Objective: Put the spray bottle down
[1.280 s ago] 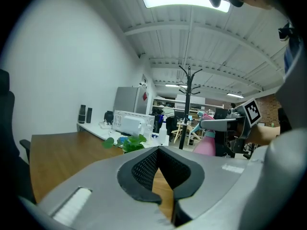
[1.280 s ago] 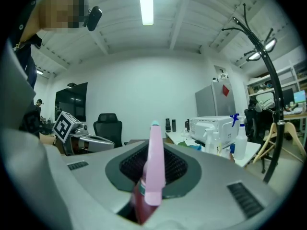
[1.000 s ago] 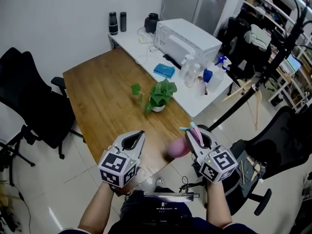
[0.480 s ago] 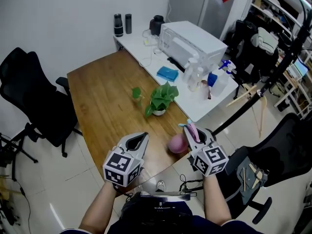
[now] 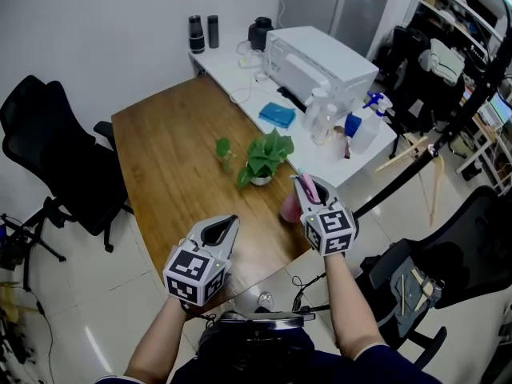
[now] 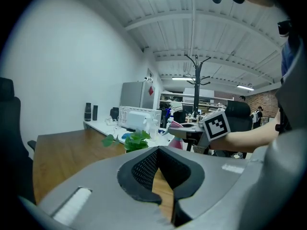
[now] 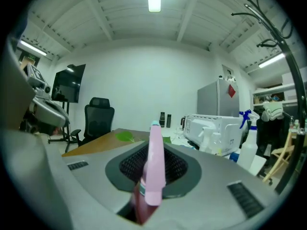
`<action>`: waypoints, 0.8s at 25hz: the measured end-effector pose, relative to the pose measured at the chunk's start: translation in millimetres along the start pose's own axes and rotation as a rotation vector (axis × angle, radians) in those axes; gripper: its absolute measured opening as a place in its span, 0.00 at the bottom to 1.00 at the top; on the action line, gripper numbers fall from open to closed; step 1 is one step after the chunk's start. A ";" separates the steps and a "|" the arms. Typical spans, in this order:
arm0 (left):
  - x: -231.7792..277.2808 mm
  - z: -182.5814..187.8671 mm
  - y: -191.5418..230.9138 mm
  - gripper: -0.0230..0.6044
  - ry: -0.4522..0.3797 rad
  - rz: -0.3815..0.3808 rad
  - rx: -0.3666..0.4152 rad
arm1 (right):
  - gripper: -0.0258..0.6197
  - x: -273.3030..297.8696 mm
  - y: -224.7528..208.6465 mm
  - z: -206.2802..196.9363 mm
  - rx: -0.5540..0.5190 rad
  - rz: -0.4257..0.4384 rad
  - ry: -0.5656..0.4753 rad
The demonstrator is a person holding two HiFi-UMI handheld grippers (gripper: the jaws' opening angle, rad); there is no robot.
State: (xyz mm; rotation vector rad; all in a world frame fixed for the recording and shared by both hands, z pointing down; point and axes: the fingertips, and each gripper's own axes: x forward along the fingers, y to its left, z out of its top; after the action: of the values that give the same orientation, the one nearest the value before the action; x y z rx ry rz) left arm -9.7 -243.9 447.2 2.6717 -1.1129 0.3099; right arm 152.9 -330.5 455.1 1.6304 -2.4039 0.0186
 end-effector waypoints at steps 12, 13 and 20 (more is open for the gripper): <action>-6.7 -8.5 8.1 0.05 0.029 0.047 -0.010 | 0.16 49.3 -6.5 -50.7 -0.037 0.013 0.077; -7.3 -9.3 8.6 0.05 0.031 0.051 -0.011 | 0.16 51.0 -6.0 -53.7 -0.033 0.014 0.080; -10.7 -11.4 14.3 0.05 0.035 0.075 -0.019 | 0.16 55.9 -9.4 -63.6 -0.003 0.004 0.073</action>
State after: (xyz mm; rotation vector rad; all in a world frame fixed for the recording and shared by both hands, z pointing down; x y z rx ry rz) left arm -28.5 -243.2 456.9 2.6027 -1.2006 0.3567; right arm 153.9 -376.2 527.1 1.5948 -2.3519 0.0739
